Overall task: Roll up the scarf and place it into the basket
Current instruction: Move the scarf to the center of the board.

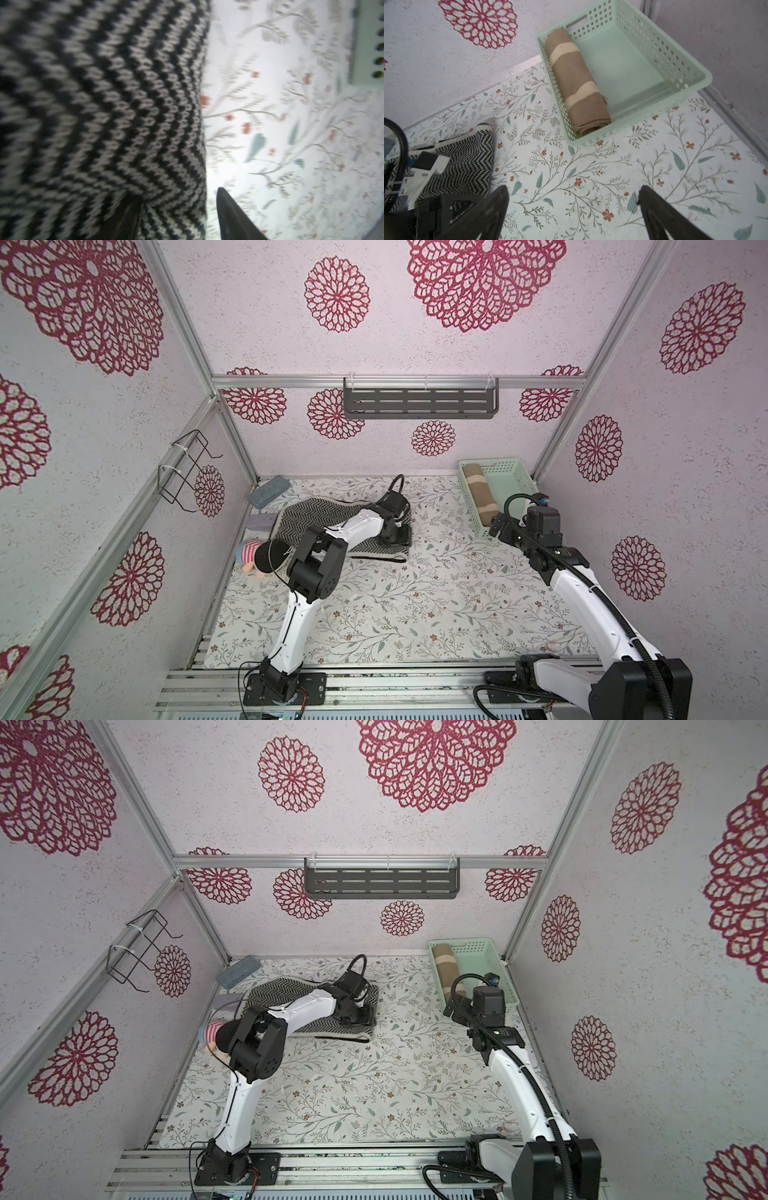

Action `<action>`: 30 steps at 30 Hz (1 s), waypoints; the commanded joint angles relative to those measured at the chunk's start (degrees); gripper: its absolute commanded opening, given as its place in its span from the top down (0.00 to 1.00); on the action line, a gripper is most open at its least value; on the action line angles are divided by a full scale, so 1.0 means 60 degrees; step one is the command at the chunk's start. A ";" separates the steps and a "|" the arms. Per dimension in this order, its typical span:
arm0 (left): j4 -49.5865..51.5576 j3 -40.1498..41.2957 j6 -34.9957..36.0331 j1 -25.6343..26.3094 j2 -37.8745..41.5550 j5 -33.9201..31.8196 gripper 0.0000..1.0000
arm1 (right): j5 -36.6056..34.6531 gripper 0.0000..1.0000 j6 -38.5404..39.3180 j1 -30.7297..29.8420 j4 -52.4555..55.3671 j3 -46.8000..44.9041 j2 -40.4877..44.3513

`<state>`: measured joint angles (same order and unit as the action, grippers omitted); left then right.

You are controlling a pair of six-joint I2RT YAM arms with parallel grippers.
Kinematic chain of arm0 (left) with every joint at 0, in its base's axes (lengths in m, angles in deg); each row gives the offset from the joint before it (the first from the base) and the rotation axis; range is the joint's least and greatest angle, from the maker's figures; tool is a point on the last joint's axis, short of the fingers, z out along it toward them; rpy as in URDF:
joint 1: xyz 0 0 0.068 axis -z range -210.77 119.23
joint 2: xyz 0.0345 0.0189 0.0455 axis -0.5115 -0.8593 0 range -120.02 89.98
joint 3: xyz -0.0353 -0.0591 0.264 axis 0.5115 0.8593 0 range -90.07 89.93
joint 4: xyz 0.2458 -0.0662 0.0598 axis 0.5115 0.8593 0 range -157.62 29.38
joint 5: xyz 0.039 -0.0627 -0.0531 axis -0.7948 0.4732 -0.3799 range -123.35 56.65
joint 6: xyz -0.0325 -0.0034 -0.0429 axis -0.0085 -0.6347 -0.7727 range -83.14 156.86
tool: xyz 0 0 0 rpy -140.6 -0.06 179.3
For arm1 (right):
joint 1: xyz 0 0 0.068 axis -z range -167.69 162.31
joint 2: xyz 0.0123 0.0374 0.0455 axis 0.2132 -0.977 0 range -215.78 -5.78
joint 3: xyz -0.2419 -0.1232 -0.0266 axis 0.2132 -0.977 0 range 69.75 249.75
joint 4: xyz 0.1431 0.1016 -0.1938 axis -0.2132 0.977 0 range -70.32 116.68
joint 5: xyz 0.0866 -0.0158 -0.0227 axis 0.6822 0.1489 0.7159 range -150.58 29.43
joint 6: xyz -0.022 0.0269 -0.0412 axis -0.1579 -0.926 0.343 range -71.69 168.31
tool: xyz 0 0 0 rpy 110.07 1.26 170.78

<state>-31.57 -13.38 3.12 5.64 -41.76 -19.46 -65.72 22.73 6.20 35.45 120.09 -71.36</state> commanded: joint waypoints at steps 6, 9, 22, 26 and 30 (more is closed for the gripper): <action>-0.0357 -0.0317 -0.0504 0.1046 0.0715 0.1179 0.25 | -0.0492 0.01 -0.0792 -0.1032 0.0406 -0.0619 -0.0332; -0.0163 0.0905 -0.0445 0.0738 0.2190 -0.0067 0.20 | -0.0517 0.01 -0.1115 -0.1468 0.0365 -0.0832 -0.0416; 0.0065 0.6539 -0.0562 -0.3650 0.5960 -0.2902 0.09 | 0.0098 0.01 -0.1347 -0.1955 -0.0036 -0.0663 -0.0982; -0.0065 0.6150 -0.0450 -0.4004 0.5228 -0.3460 0.02 | 0.0180 0.02 -0.1389 -0.1956 -0.0065 -0.0559 -0.1188; 0.0331 0.5328 -0.0355 -0.4329 0.4420 -0.3965 0.02 | 0.0204 0.02 -0.1420 -0.1970 -0.0074 -0.0561 -0.1271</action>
<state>-29.99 21.92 0.24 -18.80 -13.55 -39.20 -64.76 15.21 -5.29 35.78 114.96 -78.97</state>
